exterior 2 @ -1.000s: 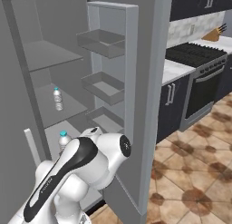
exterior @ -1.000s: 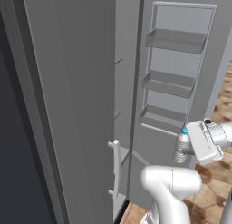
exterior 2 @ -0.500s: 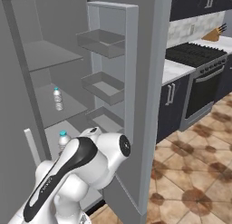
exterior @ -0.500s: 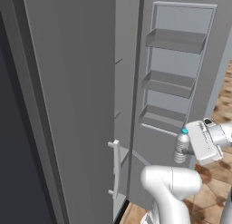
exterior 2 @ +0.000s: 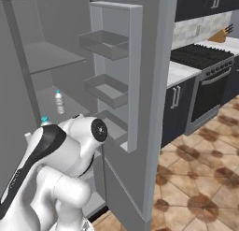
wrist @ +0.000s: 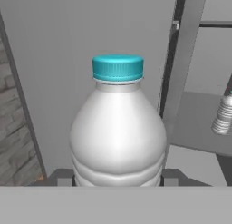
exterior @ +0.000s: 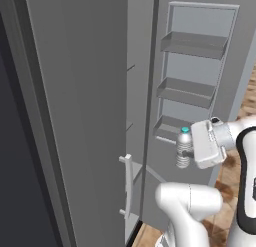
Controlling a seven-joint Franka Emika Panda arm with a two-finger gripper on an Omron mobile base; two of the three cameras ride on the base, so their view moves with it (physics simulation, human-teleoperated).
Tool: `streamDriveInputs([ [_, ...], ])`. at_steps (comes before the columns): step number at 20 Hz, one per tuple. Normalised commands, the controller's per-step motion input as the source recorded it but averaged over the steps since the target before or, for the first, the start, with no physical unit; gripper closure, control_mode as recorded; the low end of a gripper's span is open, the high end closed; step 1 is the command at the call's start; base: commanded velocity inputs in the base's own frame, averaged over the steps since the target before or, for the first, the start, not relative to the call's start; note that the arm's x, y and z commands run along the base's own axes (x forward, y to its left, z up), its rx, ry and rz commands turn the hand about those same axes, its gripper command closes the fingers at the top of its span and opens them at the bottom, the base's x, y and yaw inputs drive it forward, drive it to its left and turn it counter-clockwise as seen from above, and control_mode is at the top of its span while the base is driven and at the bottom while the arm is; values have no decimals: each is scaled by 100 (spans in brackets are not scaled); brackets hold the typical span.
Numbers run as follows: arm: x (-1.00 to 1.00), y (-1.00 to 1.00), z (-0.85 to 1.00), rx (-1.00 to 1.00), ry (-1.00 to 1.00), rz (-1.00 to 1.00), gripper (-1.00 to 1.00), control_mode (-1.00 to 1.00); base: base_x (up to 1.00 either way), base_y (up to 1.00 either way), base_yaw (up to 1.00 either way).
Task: Take the bottled waters from the counter and place them in the freezer to freeze. Close the freezer door after placing the bottles.
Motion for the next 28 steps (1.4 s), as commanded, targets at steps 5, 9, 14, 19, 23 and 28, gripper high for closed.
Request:
streamDriveInputs([
  [5, 20, 0, 64, 13, 11, -26, 100, -100, 0, 0, 0],
  [9, 12, 11, 31, 12, 1, -25, 100, -100, 0, 0, 0],
  [14, 0, 12, 54, 7, 0, -13, 100, -100, 0, 0, 0],
  [19, 1, 0, 71, 1, 0, 0, 100, -100, 0, 0, 0],
  [23, 19, 0, 78, -4, 0, 2, 100, -100, 0, 0, 0],
  [28, 8, 0, 23, -6, 0, 0, 100, -100, 0, 0, 0],
])
